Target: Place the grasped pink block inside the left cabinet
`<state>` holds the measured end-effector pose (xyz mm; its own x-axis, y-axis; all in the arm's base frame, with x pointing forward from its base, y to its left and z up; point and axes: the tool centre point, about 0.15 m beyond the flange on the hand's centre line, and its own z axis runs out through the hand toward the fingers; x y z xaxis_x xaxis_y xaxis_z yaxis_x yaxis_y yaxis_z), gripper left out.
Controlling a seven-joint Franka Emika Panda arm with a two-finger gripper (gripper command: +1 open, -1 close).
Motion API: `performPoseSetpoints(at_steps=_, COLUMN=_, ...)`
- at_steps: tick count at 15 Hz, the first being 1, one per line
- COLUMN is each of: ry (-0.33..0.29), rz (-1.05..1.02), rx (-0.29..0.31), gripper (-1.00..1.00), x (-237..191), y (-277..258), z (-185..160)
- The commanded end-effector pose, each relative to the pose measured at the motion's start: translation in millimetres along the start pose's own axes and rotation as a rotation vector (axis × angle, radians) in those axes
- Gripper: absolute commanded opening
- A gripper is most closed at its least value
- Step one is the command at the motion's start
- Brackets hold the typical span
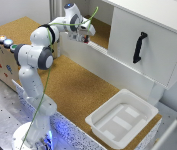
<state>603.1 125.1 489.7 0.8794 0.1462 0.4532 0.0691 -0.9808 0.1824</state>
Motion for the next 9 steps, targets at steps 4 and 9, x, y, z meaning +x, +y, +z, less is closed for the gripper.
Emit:
performPoseSetpoints(at_steps=4, ry=0.014, rz=0.028, rx=0.023, gripper=-1.00, x=53.9, y=-5.7, z=35.9)
performPoseSetpoints(at_steps=9, ry=0.051, rz=0.116, rx=-0.024, gripper=-1.00, x=55.8, y=-7.5, z=51.2)
